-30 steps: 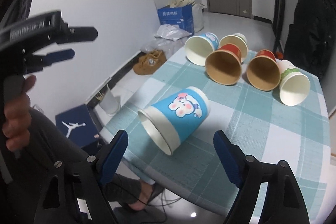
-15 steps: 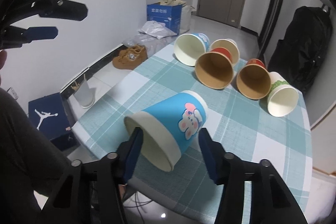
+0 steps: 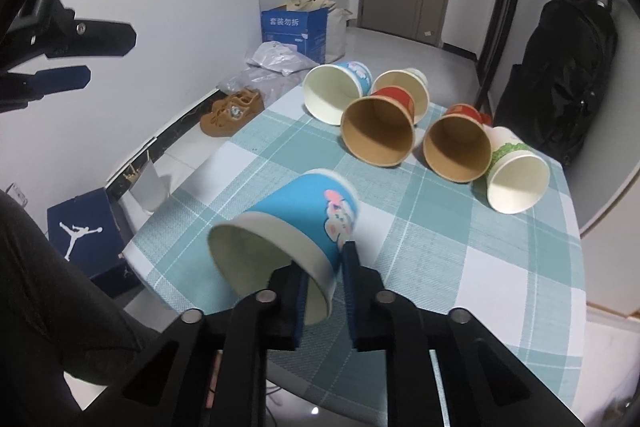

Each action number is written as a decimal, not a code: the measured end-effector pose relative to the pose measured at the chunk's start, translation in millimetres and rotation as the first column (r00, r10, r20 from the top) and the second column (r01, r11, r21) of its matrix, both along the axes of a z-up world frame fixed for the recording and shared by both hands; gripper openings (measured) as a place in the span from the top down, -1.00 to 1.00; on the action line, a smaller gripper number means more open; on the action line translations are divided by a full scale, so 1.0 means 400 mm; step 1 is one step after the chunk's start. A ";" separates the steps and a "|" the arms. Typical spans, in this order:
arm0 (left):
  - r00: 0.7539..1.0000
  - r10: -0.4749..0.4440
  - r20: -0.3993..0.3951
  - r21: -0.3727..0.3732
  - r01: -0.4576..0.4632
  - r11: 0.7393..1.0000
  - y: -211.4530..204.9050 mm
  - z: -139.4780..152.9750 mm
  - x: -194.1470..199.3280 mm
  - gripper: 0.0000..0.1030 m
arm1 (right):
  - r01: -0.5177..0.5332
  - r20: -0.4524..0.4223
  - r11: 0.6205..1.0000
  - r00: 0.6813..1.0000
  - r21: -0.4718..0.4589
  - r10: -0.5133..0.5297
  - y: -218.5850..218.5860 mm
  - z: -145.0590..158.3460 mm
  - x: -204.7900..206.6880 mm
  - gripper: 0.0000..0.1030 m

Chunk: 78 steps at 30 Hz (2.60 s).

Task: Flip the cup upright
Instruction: 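Lift and rotate the blue cup with the right gripper, opening up, onto table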

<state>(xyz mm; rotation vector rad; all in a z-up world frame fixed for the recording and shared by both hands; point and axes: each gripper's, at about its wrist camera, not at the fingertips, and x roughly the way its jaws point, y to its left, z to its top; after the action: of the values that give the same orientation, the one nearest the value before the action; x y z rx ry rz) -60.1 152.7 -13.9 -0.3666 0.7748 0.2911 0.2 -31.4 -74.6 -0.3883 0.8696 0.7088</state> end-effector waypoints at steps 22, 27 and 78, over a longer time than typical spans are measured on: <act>0.996 -0.089 0.011 -0.023 0.089 0.996 -0.045 0.010 0.014 -0.47 | 0.039 -0.207 0.995 0.978 0.092 -0.019 -0.081 0.075 0.079 0.96; 0.991 -0.133 0.020 -0.029 0.134 0.991 -0.086 0.023 0.031 -0.47 | 0.035 -0.276 0.998 0.961 0.045 -0.021 -0.131 0.119 0.117 0.96; 0.980 -0.199 -0.005 -0.035 0.199 0.979 -0.253 0.029 0.132 -0.47 | 0.212 -0.364 0.952 0.924 0.220 -0.121 -0.358 0.196 0.268 -0.28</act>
<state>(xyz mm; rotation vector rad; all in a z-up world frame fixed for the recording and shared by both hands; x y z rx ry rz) -7.2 51.6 -2.3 -0.3178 0.8192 0.0918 107.4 -174.7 3.9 0.0486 1.1139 0.7301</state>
